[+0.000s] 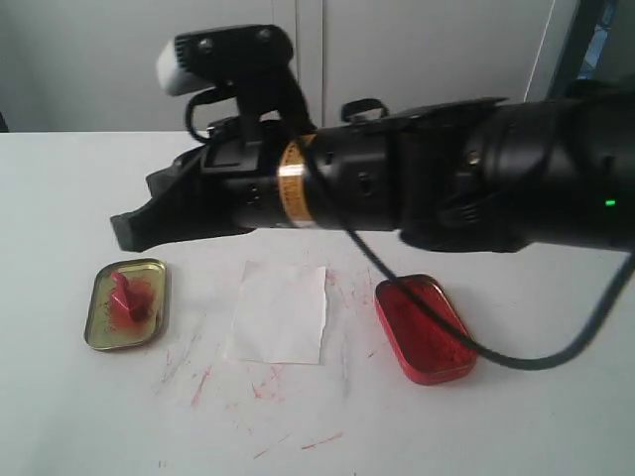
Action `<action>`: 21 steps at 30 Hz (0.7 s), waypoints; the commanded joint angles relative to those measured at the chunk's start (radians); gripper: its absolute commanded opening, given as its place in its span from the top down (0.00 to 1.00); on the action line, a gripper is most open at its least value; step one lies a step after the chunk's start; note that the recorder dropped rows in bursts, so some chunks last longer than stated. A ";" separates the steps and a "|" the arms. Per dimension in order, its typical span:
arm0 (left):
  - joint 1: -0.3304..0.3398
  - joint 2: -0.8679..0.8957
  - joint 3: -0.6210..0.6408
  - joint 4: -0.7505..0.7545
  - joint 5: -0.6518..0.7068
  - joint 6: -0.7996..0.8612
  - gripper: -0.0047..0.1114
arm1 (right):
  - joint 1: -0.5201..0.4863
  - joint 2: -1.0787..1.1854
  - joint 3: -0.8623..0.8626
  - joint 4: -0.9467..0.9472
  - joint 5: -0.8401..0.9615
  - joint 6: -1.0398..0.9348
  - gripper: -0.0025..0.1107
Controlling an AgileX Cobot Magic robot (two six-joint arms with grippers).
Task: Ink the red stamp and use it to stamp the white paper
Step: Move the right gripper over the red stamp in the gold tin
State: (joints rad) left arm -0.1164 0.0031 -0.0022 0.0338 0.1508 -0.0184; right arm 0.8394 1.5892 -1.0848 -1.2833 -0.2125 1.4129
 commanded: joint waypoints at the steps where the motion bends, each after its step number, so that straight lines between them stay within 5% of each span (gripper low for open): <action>1: -0.008 -0.003 0.002 0.000 -0.001 -0.003 0.96 | 0.084 0.091 -0.087 -0.007 0.212 0.003 0.98; 21: -0.008 -0.003 0.002 0.000 -0.001 -0.003 0.96 | 0.128 0.449 -0.382 -0.018 0.206 -0.089 0.98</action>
State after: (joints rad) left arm -0.1164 0.0031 -0.0022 0.0338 0.1508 -0.0184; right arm 0.9663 2.0013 -1.4468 -1.2879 0.0000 1.3706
